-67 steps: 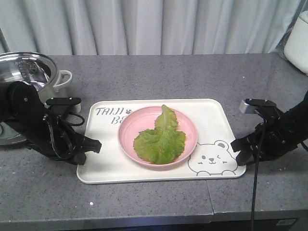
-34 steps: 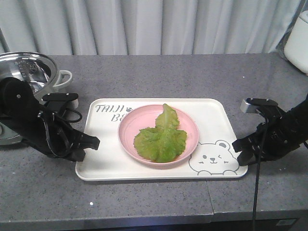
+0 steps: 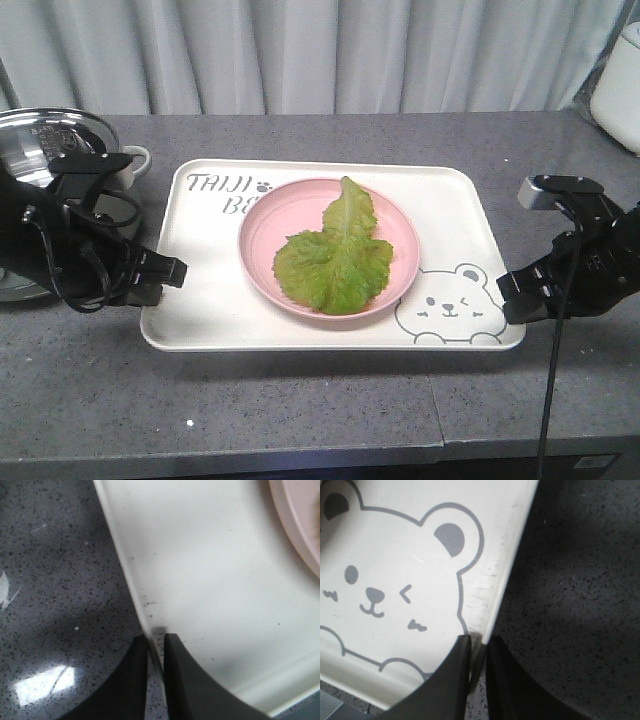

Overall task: Transfer vegetables to tray and serve
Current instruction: 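Lift the tray with both grippers holding its side edges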

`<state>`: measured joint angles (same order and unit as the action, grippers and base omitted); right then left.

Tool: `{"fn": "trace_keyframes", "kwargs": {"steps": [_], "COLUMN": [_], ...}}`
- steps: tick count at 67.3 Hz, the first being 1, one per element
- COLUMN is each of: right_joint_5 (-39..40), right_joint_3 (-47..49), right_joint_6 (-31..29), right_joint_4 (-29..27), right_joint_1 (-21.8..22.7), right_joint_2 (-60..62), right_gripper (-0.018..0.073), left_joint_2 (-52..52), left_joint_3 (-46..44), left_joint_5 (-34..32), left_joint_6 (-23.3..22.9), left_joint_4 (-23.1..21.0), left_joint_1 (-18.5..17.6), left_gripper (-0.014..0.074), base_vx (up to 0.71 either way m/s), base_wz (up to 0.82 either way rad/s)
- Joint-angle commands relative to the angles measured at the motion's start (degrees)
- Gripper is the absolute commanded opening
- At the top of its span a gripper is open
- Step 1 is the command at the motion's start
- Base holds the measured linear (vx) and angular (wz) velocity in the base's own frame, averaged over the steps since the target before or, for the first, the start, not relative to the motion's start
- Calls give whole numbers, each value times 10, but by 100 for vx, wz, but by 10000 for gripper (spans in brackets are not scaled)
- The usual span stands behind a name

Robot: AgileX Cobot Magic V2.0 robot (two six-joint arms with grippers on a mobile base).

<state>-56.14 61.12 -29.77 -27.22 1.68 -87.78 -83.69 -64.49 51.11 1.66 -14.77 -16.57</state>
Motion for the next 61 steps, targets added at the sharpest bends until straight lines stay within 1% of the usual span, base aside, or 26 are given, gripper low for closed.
{"fn": "trace_keyframes", "kwargs": {"steps": [1, 24, 44, 61], "right_joint_5": [-12, -19, -18, -18], "right_joint_3": [13, 13, 13, 13], "right_joint_6": [-21, -21, -21, -21], "right_joint_4": [-41, -57, -61, -62], "right_joint_1": [-1, -1, -1, -1], "right_joint_2": [36, 41, 51, 84], "right_gripper": [-4, -4, -4, -4], "left_joint_2": [37, 47, 47, 47], "left_joint_3": [-18, -17, -17, -17], "left_joint_5": [-27, -9, -9, -11], "left_joint_6": [17, 14, 14, 14], "left_joint_4": [-23, -23, -23, -23], "left_joint_1": [-4, -4, -4, -4], "left_gripper": [-8, -8, -8, -8], "base_vx": [0, 0, 0, 0], "base_wz": [0, 0, 0, 0]}}
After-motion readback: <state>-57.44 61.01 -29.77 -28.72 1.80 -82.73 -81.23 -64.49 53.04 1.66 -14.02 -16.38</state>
